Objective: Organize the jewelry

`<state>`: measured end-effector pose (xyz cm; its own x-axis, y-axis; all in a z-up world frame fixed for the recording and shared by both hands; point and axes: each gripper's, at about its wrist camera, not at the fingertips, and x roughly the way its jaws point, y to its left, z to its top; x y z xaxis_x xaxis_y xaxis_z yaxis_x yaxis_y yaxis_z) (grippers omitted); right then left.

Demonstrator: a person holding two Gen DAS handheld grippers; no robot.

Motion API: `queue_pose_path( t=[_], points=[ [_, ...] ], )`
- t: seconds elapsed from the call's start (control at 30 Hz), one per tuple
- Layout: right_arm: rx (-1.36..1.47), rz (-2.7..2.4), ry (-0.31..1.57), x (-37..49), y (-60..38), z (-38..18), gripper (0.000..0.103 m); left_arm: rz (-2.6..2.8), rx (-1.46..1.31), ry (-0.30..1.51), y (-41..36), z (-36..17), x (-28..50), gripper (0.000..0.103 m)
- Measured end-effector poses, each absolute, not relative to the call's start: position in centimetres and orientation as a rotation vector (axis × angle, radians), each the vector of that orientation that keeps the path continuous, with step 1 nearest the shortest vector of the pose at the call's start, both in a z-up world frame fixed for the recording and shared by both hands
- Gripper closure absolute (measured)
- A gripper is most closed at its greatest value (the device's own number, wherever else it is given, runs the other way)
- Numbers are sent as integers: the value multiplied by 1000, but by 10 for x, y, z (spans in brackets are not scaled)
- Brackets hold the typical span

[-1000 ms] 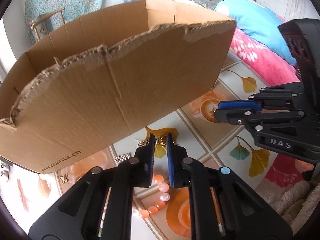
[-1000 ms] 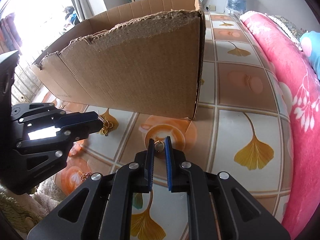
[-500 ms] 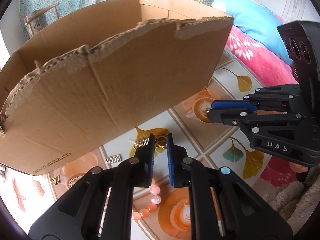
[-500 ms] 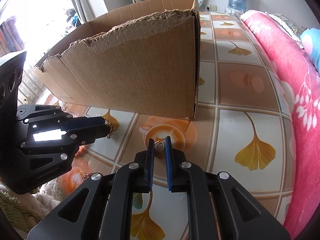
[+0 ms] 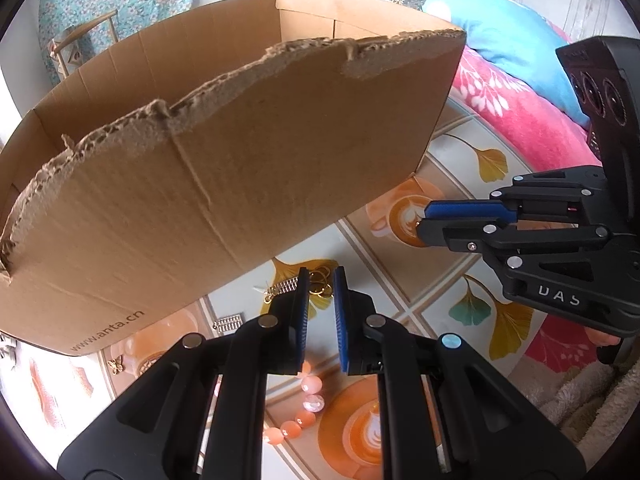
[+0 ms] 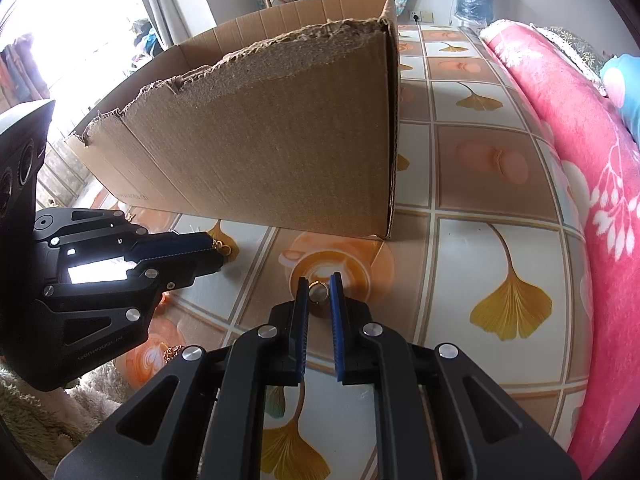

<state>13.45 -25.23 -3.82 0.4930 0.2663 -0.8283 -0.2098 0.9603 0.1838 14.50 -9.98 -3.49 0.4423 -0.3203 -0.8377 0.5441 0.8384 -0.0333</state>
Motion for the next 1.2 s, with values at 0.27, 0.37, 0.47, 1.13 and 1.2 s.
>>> queue_pose_path(
  t=[0.27,0.37,0.47,1.13,1.2],
  points=[
    [60,289,1015,134,-252,-38,92,-538,231,984,-98,-35,149,91],
    [62,288,1015,134,-251,-38,92,-539,231,991,-96,-36,150,91],
    [61,288,1015,134,-251,-38,92,-542,234,990,-97,-36,150,90],
    [62,288,1014,135,-250,-37,92,-526,284,980,-111,-38,148,88],
    [62,288,1015,135,-250,-38,92,-524,287,981,-112,-38,147,94]
  ],
)
